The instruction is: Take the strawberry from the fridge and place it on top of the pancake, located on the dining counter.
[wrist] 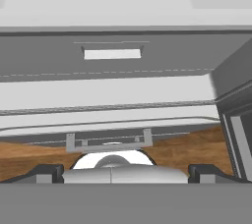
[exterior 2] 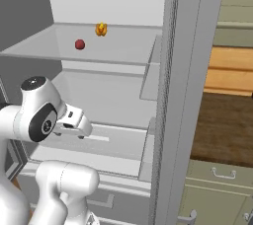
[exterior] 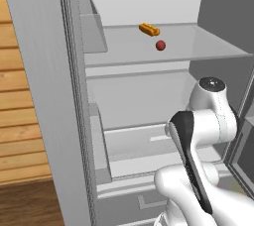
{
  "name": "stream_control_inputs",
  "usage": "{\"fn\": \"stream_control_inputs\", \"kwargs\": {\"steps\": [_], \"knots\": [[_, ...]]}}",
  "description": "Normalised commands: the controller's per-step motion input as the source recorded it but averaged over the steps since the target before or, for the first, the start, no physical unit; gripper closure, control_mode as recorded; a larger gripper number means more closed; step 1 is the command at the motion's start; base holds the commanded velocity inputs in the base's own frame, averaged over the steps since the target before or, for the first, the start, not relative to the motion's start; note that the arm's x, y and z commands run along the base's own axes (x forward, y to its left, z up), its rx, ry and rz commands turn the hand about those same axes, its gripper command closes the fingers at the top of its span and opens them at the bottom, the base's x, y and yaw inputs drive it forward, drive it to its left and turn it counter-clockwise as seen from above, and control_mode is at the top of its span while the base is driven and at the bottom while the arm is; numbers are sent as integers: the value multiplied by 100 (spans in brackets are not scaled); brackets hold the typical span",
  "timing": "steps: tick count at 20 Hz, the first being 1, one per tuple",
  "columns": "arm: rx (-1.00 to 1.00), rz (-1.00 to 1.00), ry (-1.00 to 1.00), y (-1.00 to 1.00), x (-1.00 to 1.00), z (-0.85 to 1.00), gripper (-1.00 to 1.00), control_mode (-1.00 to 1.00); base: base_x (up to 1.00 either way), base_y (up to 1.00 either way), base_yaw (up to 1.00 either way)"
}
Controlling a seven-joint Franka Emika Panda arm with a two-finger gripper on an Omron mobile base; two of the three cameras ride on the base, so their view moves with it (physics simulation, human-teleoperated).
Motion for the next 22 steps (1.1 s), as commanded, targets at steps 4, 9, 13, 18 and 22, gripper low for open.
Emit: {"fn": "stream_control_inputs", "kwargs": {"steps": [4, 9, 13, 18, 22], "knots": [[0, 8, -11, 0, 0, 2, -100, -100, 3, 0, 1], [0, 23, -37, 33, 0, 39, -100, -100, 0, 0, 0], [-2, 10, -27, 49, 0, 83, -100, -100, 0, 0, 0], [2, 2, -26, 13, 0, 95, -100, -100, 0, 0, 0], [8, 0, -19, 0, 17, 93, -100, -100, 0, 0, 0]]}}
